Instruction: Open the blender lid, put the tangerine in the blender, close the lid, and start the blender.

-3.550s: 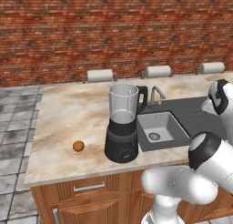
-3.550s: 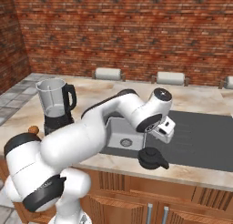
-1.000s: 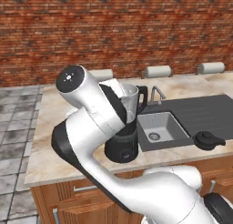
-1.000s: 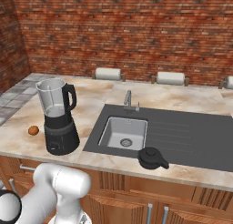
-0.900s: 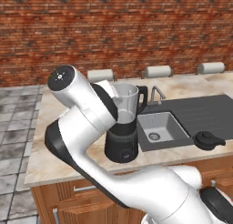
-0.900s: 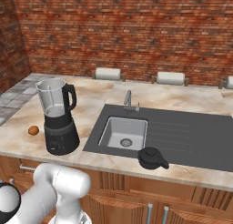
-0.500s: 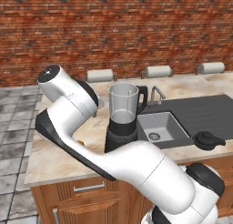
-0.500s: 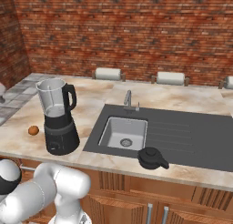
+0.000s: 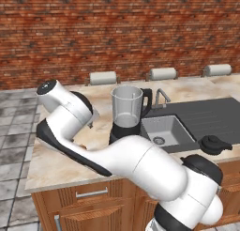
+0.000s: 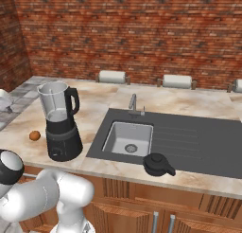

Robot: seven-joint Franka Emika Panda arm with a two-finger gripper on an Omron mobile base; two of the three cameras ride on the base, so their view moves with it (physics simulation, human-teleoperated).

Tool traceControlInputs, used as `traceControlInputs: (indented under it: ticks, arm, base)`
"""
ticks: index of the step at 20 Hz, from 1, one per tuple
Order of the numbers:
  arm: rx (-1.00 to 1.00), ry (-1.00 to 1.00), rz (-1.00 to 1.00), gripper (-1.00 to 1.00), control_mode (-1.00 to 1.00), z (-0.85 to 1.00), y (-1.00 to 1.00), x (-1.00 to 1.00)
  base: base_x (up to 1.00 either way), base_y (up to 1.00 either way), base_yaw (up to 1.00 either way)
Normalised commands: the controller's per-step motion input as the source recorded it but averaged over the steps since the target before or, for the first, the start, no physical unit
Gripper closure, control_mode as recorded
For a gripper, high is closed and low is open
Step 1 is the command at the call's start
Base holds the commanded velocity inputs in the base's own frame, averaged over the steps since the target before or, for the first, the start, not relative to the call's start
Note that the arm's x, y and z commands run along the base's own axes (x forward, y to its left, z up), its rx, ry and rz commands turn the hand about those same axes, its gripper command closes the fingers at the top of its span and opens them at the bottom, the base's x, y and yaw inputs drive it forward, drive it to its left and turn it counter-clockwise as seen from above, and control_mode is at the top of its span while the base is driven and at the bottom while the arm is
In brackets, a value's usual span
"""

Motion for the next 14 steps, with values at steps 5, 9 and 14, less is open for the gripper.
traceControlInputs:
  ticks: [5,9,14]
  arm:
    - [-0.02,0.0,0.0,-1.0,-1.0,-0.49,0.03,0.2]
    - [-0.03,0.0,0.0,-1.0,-1.0,-0.35,0.01,0.3]
    - [-0.01,0.0,0.0,-1.0,-1.0,-0.22,0.0,0.39]
  base:
    - [0.0,0.0,0.0]
    - [0.0,0.0,0.0]
    - [0.0,0.0,0.0]
